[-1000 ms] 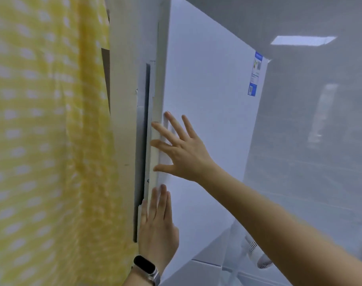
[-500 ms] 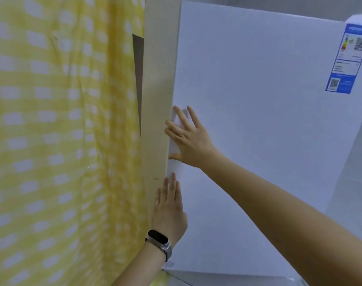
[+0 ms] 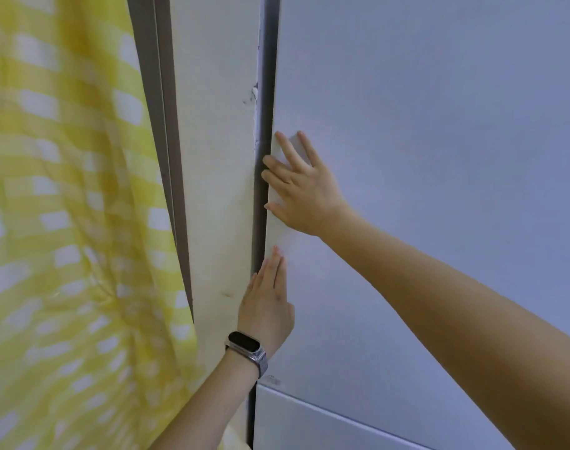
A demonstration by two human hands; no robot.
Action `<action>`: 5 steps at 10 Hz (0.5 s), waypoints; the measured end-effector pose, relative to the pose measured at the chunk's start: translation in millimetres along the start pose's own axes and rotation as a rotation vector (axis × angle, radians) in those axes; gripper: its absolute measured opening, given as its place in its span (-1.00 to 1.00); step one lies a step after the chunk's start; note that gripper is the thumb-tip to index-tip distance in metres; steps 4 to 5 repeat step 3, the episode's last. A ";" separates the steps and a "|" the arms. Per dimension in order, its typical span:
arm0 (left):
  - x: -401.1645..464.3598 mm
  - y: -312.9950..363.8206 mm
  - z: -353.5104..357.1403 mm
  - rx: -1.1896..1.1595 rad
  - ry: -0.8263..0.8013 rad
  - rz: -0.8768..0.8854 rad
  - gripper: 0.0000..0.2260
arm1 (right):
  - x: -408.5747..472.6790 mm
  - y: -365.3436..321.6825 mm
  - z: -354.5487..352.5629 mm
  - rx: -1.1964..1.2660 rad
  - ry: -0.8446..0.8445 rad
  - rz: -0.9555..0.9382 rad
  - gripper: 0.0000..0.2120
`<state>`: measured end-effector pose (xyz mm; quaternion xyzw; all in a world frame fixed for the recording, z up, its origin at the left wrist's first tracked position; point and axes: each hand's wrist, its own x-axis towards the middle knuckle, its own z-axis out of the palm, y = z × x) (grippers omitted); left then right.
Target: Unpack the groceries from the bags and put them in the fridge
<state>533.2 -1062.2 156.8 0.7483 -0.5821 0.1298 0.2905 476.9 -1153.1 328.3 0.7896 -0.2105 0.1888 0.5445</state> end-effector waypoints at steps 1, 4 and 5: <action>2.6 -3.1 2.5 -0.020 0.007 0.013 -0.33 | 1.6 -0.5 -0.7 0.027 -0.042 0.021 -0.41; -8.7 -3.2 -21.0 -0.047 -0.023 0.020 -0.39 | -30.5 11.7 -17.5 0.548 0.053 0.125 -0.57; -8.7 -3.2 -21.0 -0.047 -0.023 0.020 -0.39 | -30.5 11.7 -17.5 0.548 0.053 0.125 -0.57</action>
